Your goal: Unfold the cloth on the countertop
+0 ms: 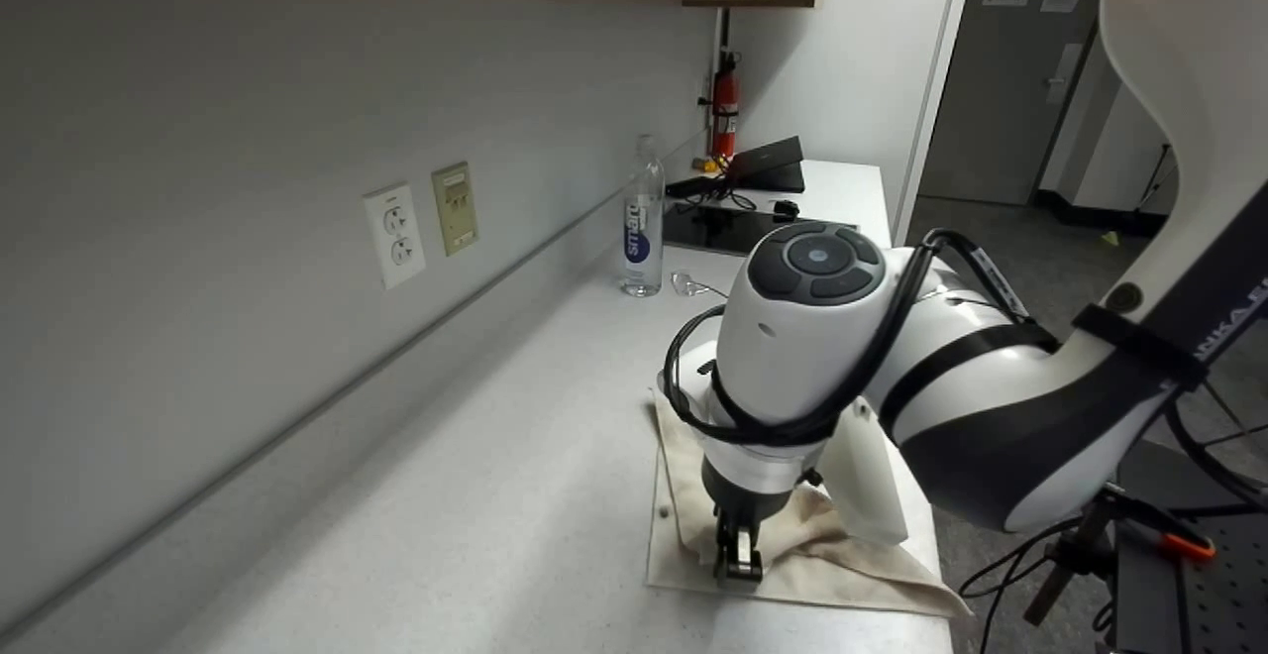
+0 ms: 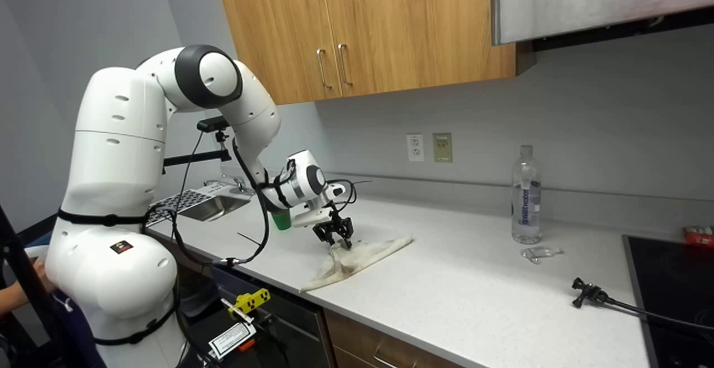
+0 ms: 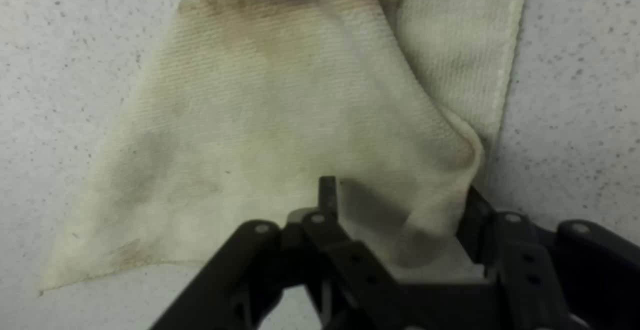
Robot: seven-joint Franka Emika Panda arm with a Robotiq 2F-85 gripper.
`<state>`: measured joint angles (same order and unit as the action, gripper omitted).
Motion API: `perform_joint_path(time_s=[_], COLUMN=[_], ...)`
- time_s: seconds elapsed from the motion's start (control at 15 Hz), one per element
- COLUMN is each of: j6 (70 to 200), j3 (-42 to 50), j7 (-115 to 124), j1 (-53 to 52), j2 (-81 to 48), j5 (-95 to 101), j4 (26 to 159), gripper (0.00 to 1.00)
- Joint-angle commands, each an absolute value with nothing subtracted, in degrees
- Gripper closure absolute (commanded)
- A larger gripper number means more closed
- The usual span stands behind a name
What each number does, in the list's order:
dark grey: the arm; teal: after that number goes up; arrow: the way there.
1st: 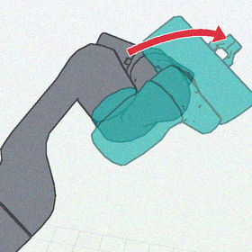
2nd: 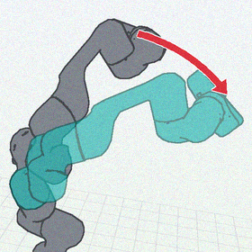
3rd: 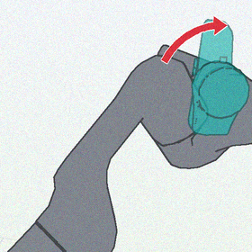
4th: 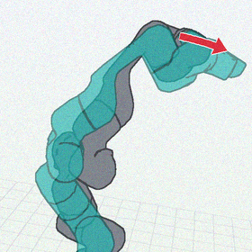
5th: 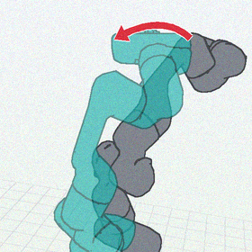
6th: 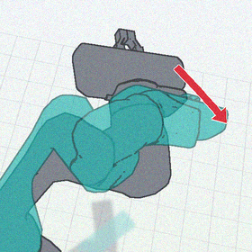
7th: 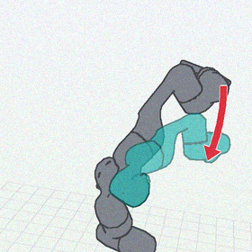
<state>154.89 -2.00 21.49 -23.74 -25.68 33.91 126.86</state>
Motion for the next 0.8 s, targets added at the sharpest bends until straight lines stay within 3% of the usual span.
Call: perform_joint_path(time_s=[0.0, 0.27, 0.73], j6=[155.11, 155.1, 151.81], j3=[-0.43, -0.01, 5.52], j7=[23.14, 23.8, 27.52], j1=[-26.24, -27.27, -30.43], j2=[-26.84, -26.8, -23.32], j5=[34.89, 34.96, 44.57], j4=[124.82, 124.21, 126.06], gripper=[0.7, 0.99, 1.0])
